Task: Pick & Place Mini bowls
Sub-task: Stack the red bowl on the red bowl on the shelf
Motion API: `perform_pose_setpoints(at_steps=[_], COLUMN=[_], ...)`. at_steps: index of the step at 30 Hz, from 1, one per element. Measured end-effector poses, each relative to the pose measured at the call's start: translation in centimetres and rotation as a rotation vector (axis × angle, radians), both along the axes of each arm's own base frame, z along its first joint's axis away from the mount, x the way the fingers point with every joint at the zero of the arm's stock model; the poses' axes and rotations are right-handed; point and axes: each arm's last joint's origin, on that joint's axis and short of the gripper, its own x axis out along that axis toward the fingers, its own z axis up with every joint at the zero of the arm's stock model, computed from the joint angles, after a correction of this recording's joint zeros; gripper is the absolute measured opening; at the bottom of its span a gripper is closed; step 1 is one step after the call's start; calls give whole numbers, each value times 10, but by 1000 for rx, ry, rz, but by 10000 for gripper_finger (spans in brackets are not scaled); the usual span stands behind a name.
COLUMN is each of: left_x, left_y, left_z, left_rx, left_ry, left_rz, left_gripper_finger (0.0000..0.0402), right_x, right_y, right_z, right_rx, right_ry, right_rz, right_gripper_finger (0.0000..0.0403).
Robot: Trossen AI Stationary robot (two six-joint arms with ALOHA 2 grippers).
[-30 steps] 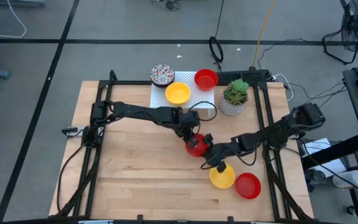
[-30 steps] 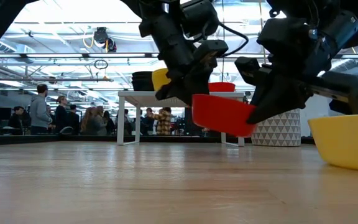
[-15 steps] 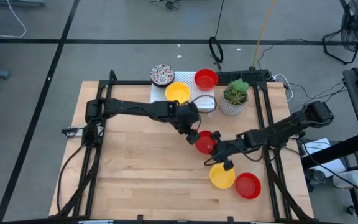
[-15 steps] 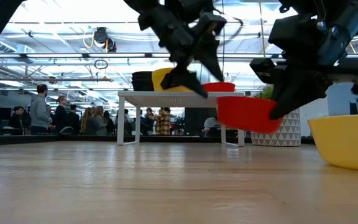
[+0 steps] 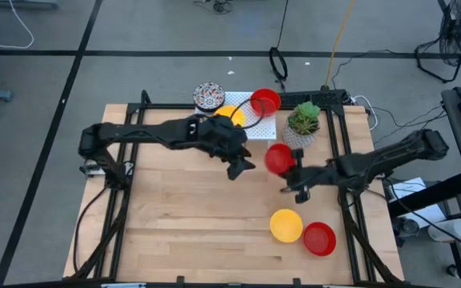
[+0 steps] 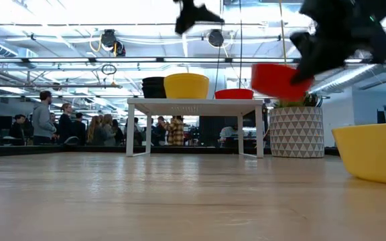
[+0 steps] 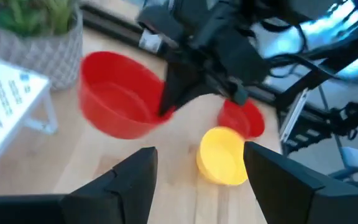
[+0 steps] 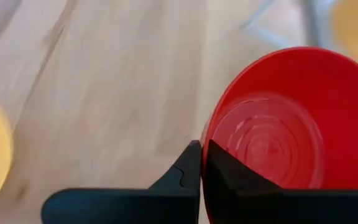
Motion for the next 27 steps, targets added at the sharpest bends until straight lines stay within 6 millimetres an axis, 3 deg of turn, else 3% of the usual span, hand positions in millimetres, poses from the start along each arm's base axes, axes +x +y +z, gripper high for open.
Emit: perform_pose_setpoints(at_steps=[6, 13, 21, 27], left_x=[-23, -37, -44, -48], left_y=[-19, -37, -54, -61], left_z=[30, 39, 28, 25], left_rx=[63, 129, 169, 202], left_ry=[-76, -66, 57, 95], left_rz=[25, 17, 17, 80], left_gripper_finger=[241, 241, 241, 241], right_x=[8, 32, 59, 77], right_y=[-32, -89, -159, -192], right_z=[54, 95, 110, 88], right_rx=[-5, -42, 25, 51], right_ry=[-145, -153, -144, -56], right_rz=[-137, -280, -399, -440], right_gripper_finger=[0, 0, 0, 0])
